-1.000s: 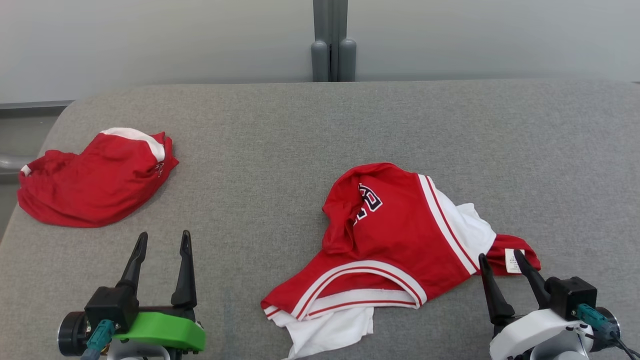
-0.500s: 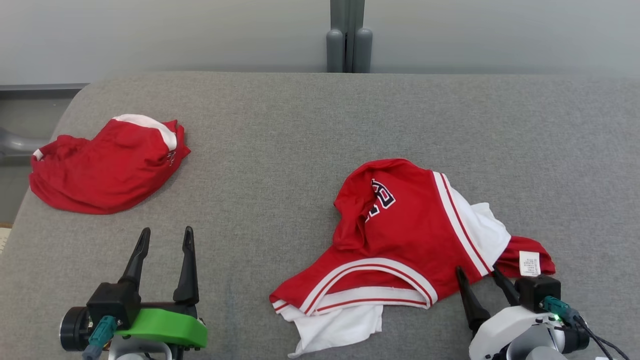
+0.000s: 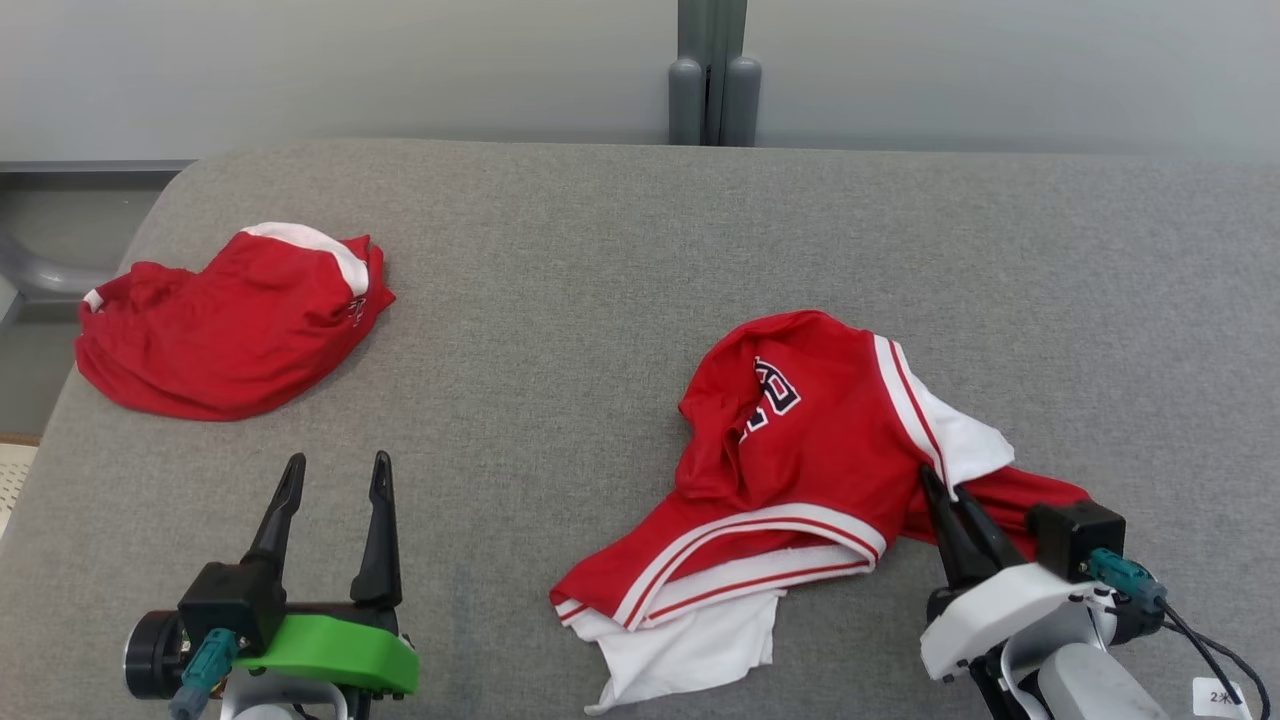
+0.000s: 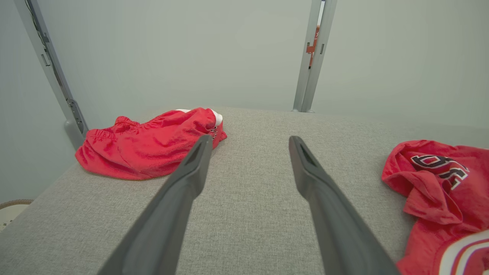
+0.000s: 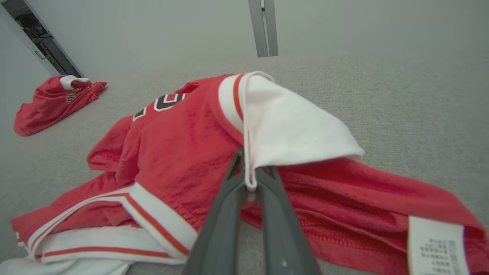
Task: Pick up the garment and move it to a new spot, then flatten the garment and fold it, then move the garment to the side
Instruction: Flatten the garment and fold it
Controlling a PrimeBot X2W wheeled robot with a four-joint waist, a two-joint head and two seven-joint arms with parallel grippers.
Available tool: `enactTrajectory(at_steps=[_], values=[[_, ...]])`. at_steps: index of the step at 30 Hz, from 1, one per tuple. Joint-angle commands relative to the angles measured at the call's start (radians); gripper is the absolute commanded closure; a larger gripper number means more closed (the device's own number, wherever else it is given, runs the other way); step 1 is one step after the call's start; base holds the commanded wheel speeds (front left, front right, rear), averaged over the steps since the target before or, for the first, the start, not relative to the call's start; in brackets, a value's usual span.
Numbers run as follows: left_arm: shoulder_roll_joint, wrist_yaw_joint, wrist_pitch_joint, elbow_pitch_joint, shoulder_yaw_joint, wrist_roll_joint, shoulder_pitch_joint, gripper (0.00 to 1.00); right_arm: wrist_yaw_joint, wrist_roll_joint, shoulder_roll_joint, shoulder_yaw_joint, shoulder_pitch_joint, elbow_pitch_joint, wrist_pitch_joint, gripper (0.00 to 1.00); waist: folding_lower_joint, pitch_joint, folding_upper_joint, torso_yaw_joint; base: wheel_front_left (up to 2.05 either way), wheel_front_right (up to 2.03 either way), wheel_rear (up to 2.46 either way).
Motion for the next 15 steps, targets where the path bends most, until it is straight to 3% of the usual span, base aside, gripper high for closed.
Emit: enactTrajectory(at_steps=[1,8,15], values=[[0.002,0.002,0.000,0.001,-0.001,0.001,-0.004,0.00,-0.002,-0.004,-0.010,0.005,-0.019,-0.024,-0.001,1.00,0.0000,-0.001,0.0000,0.002,0.00,0.00,0.00],[0.002,0.004,0.000,0.009,-0.030,-0.014,-0.023,0.00,-0.002,-0.031,-0.032,0.097,-0.158,-0.044,-0.001,1.00,0.0000,0.004,0.0000,0.043,0.00,0.00,0.00],[0.001,0.010,0.000,0.020,-0.052,-0.029,-0.034,0.00,-0.002,-0.034,-0.002,0.222,-0.380,0.101,-0.001,1.00,0.0000,0.024,0.0000,0.108,0.00,0.00,0.00]])
